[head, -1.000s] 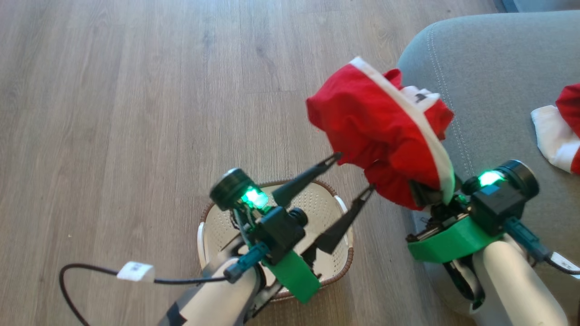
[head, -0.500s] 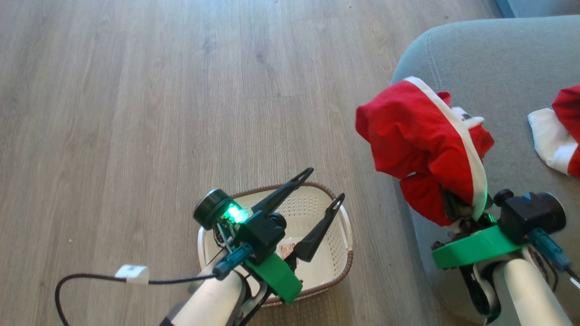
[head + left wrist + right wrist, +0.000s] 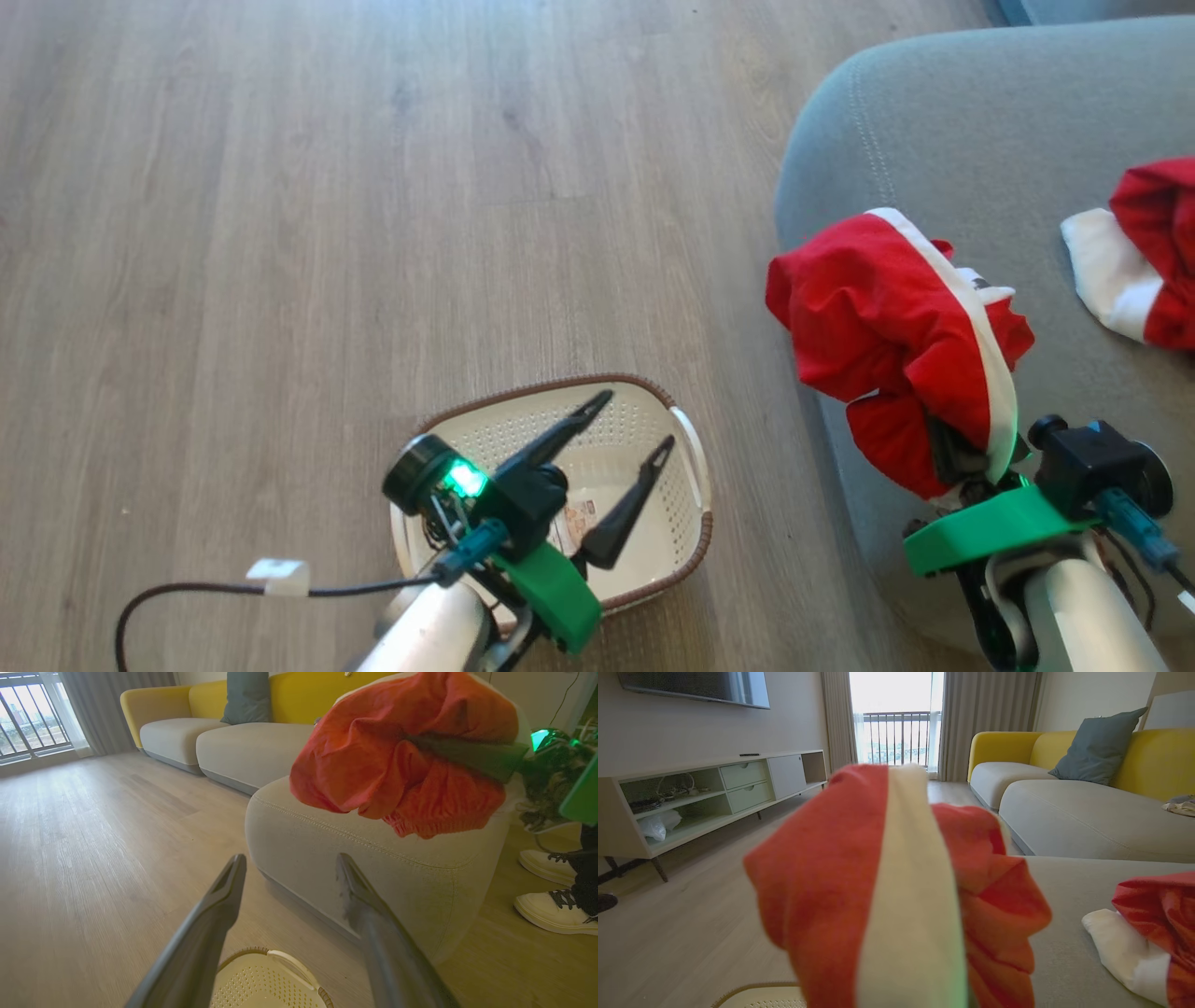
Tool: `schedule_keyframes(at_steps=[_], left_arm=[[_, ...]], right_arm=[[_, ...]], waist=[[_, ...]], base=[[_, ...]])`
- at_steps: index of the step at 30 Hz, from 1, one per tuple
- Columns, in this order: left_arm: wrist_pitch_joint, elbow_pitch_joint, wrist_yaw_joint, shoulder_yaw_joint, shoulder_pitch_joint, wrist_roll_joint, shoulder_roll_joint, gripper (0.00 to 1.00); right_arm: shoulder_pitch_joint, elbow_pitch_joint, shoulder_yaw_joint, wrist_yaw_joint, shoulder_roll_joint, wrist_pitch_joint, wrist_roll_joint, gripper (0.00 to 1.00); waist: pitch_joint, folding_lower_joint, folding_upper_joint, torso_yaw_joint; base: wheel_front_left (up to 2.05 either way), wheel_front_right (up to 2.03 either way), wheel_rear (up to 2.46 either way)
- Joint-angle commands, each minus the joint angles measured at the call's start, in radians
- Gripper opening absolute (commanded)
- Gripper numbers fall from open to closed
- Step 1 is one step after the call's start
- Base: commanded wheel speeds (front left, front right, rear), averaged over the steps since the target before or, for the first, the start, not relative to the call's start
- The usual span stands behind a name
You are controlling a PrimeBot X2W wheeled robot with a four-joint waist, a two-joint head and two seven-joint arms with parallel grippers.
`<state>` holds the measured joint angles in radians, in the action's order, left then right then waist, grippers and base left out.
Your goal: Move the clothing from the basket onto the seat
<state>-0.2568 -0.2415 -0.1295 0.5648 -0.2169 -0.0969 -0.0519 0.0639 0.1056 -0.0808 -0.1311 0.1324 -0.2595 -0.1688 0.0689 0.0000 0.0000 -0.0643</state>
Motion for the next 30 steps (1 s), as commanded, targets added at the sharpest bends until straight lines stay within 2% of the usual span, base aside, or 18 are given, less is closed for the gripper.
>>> schedule_keyframes(at_steps=[1, 11, 26, 30], left_arm=[[-0.005, 0.033, -0.001, -0.051, -0.017, 0.004, -0.001, 1.00], [-0.005, 0.057, -0.001, -0.052, -0.030, 0.017, -0.004, 1.00], [-0.005, 0.081, -0.001, 0.029, -0.098, 0.043, -0.058, 1.00], [-0.005, 0.083, -0.001, 0.069, -0.116, 0.042, -0.067, 1.00]], right_arm=[[0.018, -0.028, -0.011, 0.000, -0.002, -0.002, -0.008, 0.00], [0.041, -0.048, -0.008, 0.000, -0.010, -0.002, -0.004, 0.00], [0.057, -0.091, 0.035, 0.000, -0.057, -0.002, -0.007, 0.00], [0.043, -0.106, 0.068, 0.000, -0.068, -0.002, -0.013, 0.00]], waist=[[0.008, 0.0000, 0.0000, -0.018], [0.060, 0.0000, 0.0000, -0.116], [0.145, 0.0000, 0.0000, -0.418], [0.167, 0.0000, 0.0000, -0.461]], base=[[0.00, 0.00, 0.00], [0.00, 0.00, 0.00], [0.00, 0.00, 0.00], [0.00, 0.00, 0.00]])
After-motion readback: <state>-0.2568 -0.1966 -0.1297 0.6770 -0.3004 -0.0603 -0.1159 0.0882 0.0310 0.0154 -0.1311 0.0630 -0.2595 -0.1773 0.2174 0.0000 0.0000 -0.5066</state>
